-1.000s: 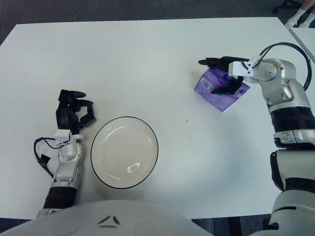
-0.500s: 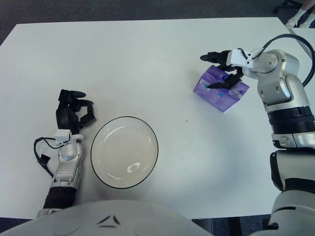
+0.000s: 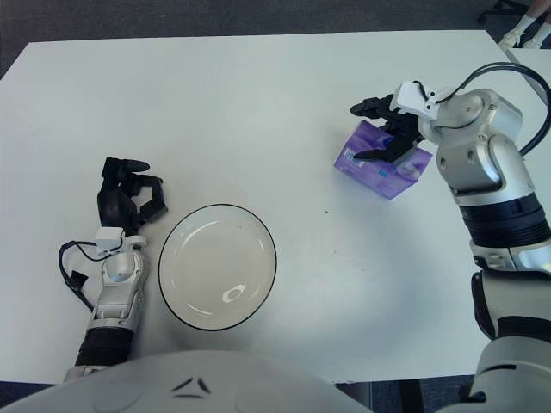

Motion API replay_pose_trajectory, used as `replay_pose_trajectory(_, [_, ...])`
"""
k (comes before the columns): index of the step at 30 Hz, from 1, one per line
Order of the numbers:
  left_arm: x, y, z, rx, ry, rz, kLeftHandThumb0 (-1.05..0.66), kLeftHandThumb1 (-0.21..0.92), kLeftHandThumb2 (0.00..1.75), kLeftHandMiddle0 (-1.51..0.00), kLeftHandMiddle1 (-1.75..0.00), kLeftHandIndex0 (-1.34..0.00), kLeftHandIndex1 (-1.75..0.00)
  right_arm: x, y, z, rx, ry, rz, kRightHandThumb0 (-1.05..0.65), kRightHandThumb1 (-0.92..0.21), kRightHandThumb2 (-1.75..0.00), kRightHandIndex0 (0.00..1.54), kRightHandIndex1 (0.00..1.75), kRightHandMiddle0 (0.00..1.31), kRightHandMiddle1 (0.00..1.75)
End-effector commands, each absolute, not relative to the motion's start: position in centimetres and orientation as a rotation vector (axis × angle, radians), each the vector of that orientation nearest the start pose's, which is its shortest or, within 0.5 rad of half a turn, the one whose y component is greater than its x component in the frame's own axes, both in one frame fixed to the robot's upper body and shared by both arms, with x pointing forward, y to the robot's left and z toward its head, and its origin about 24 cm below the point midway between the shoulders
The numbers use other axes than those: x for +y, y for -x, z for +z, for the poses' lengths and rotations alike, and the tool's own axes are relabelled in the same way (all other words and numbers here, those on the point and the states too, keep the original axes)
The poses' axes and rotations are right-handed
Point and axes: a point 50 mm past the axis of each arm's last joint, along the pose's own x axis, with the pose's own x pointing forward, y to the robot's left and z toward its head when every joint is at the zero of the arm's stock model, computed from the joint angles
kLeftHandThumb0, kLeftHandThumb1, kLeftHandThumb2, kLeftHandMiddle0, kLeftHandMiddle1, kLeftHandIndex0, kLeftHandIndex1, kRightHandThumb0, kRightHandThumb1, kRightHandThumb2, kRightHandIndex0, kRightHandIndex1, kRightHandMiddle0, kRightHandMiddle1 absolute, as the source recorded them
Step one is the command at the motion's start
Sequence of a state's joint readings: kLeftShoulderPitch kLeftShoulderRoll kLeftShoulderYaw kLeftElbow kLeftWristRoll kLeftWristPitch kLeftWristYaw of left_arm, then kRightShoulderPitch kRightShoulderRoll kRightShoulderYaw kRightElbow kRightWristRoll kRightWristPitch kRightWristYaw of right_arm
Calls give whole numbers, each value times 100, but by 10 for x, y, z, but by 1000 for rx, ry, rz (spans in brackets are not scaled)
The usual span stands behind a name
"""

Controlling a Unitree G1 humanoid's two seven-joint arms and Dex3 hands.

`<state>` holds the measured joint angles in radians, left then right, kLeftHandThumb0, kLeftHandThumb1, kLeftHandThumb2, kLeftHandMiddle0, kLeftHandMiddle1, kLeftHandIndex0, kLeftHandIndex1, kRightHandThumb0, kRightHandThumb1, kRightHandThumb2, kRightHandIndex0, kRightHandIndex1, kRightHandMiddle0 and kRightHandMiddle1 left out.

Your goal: Put the tissue paper into the plate.

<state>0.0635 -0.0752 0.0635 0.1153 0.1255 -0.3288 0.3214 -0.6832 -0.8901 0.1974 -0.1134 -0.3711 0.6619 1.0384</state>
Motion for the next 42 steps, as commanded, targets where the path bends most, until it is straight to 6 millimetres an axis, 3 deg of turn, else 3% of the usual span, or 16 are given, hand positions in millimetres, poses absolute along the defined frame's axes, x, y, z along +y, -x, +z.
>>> replay_pose_trajectory(1, [170,-203,-13,59,-76,408,-1,47,104,-63,-143,-33,-175,-233,-307,220,470,1090,494,-60,-25,-100,0,0,0,0])
replay_pose_trajectory(13, [172,-201,-12,57,-62,419,-1,47,105,-63,-145,-33,-175,-234,-297,211,432,1148,505,-58,-24,-105,0,0,0,0])
replay_pose_trajectory(20, [173,-199,-11,65,-55,436,-1,49,102,-62,-144,-32,-175,-238,-291,202,395,1215,509,-70,-31,-98,0,0,0,0])
replay_pose_trajectory(28, [173,-198,-10,62,-34,438,0,50,103,-60,-148,-30,-175,-243,-270,173,346,1282,490,-85,-40,-82,0,0,0,0])
replay_pose_trajectory(34, [173,-197,-8,52,-20,442,0,49,105,-61,-148,-30,-175,-264,-256,136,272,1365,397,-96,-49,-67,0,0,0,0])
replay_pose_trajectory(42, [173,-196,-6,46,-12,439,0,47,107,-63,-148,-31,-175,-268,-261,110,159,1445,338,-100,-49,-62,0,0,0,0])
